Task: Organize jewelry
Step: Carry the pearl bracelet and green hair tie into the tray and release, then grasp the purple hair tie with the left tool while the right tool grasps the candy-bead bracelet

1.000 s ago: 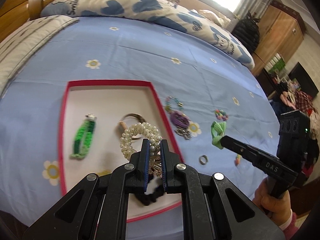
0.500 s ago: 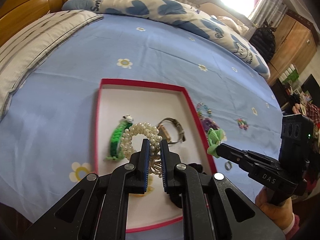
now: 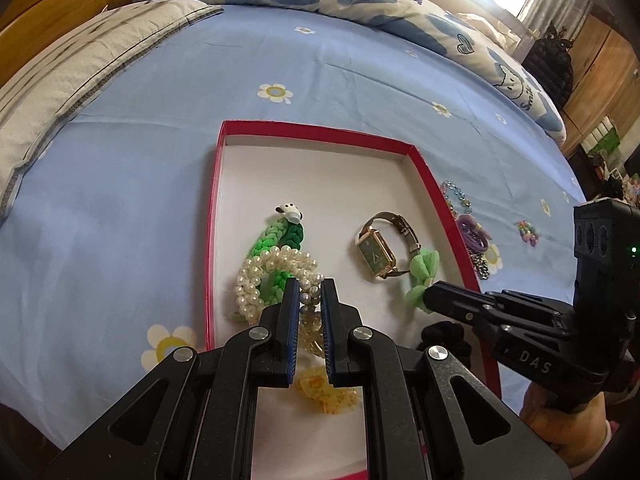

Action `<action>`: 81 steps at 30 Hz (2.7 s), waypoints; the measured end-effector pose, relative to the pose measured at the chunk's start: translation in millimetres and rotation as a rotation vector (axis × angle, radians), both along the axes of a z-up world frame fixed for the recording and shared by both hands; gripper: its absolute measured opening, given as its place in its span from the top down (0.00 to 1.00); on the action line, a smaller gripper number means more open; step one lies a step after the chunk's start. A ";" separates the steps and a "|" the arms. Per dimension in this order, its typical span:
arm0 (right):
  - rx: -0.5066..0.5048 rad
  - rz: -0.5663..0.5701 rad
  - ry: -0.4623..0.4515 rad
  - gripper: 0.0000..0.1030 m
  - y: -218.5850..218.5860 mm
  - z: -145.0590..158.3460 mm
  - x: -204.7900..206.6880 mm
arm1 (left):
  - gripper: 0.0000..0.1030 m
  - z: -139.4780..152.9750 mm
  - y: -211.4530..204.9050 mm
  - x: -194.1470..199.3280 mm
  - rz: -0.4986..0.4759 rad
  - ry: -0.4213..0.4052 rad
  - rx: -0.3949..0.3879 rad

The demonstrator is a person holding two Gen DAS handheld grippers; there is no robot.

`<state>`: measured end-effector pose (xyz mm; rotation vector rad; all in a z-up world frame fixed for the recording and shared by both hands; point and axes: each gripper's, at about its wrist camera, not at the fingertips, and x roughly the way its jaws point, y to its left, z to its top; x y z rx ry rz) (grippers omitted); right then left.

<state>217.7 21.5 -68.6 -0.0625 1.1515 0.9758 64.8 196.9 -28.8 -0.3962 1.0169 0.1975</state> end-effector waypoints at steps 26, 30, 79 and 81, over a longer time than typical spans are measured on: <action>0.002 -0.005 0.035 0.76 4.3 -9.7 10.0 | 0.91 -22.3 -2.9 21.4 -0.018 0.041 -0.032; 0.007 -0.013 0.033 0.73 1.7 -6.7 10.1 | 0.91 -21.0 -2.2 20.6 -0.015 0.039 -0.034; 0.060 -0.494 -0.069 0.50 -229.1 32.4 58.1 | 0.54 25.5 -132.4 88.2 -0.327 0.006 0.086; 0.048 -0.495 -0.072 0.50 -229.8 30.6 69.2 | 0.54 20.5 -136.2 102.1 -0.348 0.022 0.098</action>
